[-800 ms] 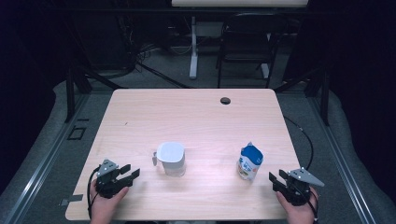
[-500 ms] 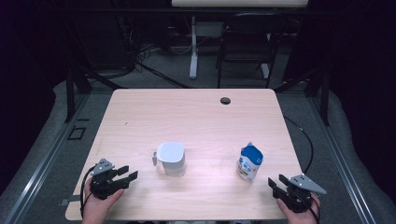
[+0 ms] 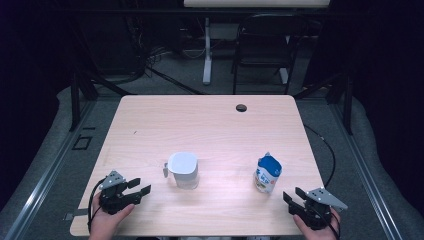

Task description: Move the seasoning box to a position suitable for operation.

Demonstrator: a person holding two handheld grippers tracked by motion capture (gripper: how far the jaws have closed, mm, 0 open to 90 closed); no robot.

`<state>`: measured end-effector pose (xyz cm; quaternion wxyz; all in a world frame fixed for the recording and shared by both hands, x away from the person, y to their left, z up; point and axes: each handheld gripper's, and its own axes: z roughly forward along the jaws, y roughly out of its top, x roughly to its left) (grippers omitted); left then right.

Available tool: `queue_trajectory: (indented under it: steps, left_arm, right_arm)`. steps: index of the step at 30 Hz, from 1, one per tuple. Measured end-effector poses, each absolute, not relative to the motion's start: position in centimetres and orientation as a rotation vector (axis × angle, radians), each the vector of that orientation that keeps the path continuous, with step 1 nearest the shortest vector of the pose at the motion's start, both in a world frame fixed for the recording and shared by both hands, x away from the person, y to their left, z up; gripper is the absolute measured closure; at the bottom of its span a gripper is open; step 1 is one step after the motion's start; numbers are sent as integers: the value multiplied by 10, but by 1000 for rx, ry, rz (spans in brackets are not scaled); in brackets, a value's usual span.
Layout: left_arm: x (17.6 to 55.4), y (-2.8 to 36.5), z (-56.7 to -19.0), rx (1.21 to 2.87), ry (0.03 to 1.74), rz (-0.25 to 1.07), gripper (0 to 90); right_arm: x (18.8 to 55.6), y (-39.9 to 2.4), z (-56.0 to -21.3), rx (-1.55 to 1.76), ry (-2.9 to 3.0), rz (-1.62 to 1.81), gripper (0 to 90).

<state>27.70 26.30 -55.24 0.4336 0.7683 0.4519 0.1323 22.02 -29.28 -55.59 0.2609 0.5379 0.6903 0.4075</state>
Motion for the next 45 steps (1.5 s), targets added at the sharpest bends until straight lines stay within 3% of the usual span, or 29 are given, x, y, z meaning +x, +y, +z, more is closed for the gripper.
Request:
queue_trajectory:
  steps: [9, 17, 26, 45]
  left_arm:
    - [287, 239, -541, 1958, 1092, 331, 439]
    - [313, 212, -541, 2018, 1080, 367, 514]
    - [333, 199, -544, 2048, 1068, 384, 567]
    - [330, 187, -540, 2143, 973, 460, 696]
  right_arm:
    - [223, -290, -557, 1452, 1874, 1115, 489]
    - [222, -293, -559, 1451, 1891, 1101, 479]
    - [220, -298, -555, 1459, 1885, 1118, 546]
    - [219, -297, -553, 1464, 1884, 1158, 559]
